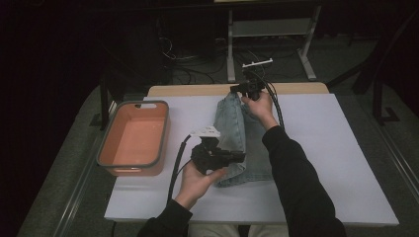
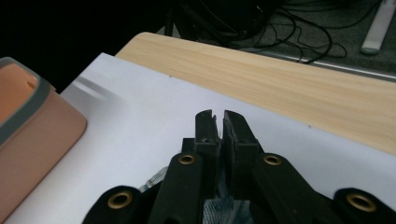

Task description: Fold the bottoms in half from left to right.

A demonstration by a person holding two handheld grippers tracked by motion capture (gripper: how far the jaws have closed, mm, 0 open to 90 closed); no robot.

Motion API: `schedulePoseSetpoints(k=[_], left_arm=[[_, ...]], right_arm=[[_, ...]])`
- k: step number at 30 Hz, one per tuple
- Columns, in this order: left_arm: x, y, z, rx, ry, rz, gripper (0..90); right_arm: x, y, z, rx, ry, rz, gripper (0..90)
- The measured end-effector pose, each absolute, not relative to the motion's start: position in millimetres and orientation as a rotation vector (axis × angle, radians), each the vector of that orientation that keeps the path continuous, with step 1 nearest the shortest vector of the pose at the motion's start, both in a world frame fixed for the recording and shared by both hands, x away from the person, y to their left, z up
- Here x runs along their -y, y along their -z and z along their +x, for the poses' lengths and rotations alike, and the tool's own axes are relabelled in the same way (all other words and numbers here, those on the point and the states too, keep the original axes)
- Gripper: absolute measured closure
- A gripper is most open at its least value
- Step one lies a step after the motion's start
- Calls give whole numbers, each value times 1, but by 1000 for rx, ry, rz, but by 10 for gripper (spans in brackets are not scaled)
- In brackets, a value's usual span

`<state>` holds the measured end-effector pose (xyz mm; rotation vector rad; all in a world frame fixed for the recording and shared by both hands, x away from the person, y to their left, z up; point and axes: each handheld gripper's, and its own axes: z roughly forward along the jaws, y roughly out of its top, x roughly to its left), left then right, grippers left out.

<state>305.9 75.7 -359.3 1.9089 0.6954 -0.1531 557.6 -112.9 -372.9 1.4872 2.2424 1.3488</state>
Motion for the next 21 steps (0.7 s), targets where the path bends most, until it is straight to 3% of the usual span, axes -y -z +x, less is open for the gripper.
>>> schedulePoseSetpoints(k=[21], left_arm=[[-9,391,327,-675,241,1932,859]], right_arm=[[149,391,560,-2257,-1271,1414,849]])
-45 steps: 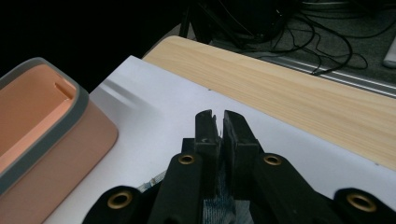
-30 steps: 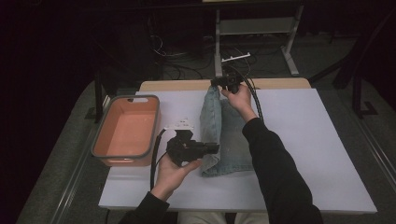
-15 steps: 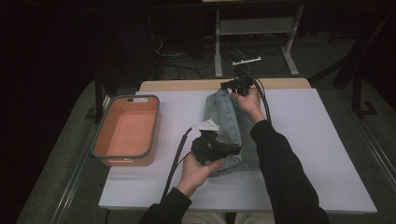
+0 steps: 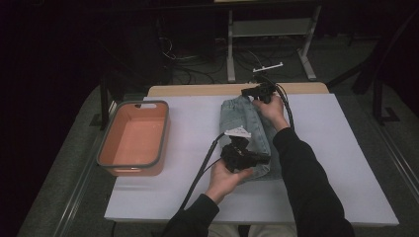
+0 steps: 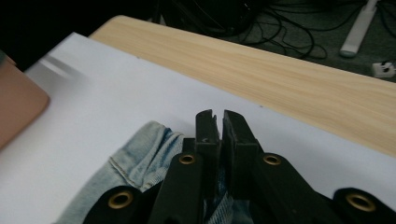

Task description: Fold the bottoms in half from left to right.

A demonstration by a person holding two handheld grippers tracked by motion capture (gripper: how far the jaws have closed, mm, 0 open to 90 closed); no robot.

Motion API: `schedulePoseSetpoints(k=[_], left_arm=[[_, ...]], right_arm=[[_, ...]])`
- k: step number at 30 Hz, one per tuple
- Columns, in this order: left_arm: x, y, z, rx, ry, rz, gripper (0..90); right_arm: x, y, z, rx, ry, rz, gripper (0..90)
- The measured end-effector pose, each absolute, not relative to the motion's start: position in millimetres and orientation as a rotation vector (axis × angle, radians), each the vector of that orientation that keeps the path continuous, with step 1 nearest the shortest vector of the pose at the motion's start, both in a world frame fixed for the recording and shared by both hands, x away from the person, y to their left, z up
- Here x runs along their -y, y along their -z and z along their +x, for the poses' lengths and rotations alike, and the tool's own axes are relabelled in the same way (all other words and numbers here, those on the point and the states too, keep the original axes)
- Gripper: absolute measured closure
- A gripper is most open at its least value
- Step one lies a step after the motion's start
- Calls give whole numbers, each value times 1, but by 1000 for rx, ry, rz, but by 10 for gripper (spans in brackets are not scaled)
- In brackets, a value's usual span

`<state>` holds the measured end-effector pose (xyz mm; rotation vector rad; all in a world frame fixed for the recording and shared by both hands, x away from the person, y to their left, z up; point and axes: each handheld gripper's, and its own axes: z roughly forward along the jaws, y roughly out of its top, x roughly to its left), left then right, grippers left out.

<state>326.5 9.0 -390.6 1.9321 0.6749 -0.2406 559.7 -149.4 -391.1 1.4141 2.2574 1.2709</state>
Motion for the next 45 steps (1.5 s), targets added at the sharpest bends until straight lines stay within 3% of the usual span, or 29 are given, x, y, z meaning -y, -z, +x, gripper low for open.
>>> schedulePoseSetpoints(k=[15,28,31,34,39,45], left_arm=[[29,416,340,-724,289,1929,859],[37,427,345,-764,295,1932,848],[37,427,346,-809,285,1909,734],[37,427,346,-821,274,1902,674],[36,423,343,-812,233,1925,546],[30,419,344,-804,211,1941,485]], right_arm=[[167,399,567,-2265,-1257,1364,849],[173,405,570,-2265,-1312,1375,818],[172,400,568,-2267,-1293,1397,749],[172,391,563,-2225,-1243,1429,654],[179,376,557,-2193,-1287,1472,582],[186,365,549,-2193,-1298,1488,473]])
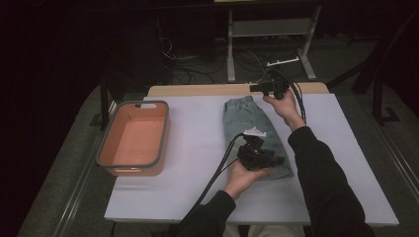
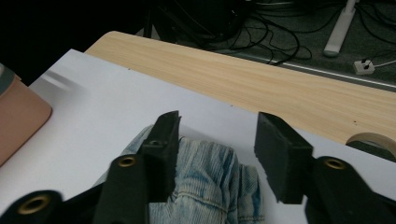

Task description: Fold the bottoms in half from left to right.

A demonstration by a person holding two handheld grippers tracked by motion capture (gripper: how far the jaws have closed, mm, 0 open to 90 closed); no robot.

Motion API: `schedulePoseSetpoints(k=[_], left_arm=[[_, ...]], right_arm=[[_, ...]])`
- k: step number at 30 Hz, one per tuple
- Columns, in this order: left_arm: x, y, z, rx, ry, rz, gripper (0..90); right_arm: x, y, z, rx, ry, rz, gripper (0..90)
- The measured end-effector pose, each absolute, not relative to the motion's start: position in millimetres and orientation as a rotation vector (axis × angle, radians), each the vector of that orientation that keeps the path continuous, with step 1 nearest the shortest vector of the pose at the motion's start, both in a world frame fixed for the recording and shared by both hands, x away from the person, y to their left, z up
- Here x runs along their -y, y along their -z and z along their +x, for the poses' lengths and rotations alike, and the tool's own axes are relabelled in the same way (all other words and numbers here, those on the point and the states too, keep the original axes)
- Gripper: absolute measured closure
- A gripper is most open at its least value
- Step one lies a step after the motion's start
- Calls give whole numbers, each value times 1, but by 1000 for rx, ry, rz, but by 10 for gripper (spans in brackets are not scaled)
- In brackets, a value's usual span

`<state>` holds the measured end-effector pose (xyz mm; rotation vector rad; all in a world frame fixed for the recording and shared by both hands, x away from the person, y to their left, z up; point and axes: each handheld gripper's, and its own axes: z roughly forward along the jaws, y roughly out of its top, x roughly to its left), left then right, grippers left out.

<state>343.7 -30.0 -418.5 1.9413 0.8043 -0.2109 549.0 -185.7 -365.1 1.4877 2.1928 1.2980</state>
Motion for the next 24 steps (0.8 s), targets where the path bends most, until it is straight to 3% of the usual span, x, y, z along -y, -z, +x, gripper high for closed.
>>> schedulePoseSetpoints(k=[24], left_arm=[[12,399,342,-762,202,1981,392]], right_arm=[[202,371,522,-2232,-1386,1474,298]])
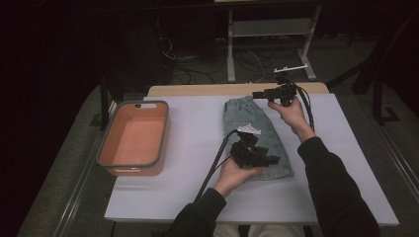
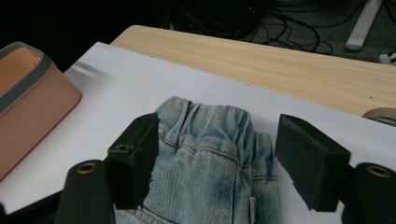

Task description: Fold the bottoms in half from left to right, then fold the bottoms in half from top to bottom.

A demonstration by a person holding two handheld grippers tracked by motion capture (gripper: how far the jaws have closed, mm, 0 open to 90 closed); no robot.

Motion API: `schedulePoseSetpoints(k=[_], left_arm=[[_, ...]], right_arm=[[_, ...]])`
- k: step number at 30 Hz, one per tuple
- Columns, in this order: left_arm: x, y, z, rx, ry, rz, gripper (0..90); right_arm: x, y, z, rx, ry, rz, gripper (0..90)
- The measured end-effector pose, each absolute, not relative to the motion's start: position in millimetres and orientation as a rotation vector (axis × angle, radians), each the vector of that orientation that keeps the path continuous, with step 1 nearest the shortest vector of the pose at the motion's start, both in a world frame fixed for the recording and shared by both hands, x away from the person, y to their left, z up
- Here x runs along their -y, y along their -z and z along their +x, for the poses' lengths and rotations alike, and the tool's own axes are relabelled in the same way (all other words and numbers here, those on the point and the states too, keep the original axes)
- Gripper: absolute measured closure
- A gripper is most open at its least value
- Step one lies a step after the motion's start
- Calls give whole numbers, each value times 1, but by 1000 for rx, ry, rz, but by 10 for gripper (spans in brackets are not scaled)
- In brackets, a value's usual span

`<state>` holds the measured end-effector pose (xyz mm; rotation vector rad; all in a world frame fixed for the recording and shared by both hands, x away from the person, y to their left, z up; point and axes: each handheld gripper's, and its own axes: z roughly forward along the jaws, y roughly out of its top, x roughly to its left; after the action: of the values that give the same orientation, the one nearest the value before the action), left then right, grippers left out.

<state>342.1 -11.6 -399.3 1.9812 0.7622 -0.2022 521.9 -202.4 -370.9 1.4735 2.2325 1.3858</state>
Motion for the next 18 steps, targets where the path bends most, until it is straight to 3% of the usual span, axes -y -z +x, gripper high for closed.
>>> schedulePoseSetpoints(k=[6,18], left_arm=[[3,392,346,-745,202,1987,355],[-12,375,356,-722,186,1991,321]], right_arm=[[206,370,515,-2230,-1412,1466,236],[213,365,506,-2239,-1434,1451,198]])
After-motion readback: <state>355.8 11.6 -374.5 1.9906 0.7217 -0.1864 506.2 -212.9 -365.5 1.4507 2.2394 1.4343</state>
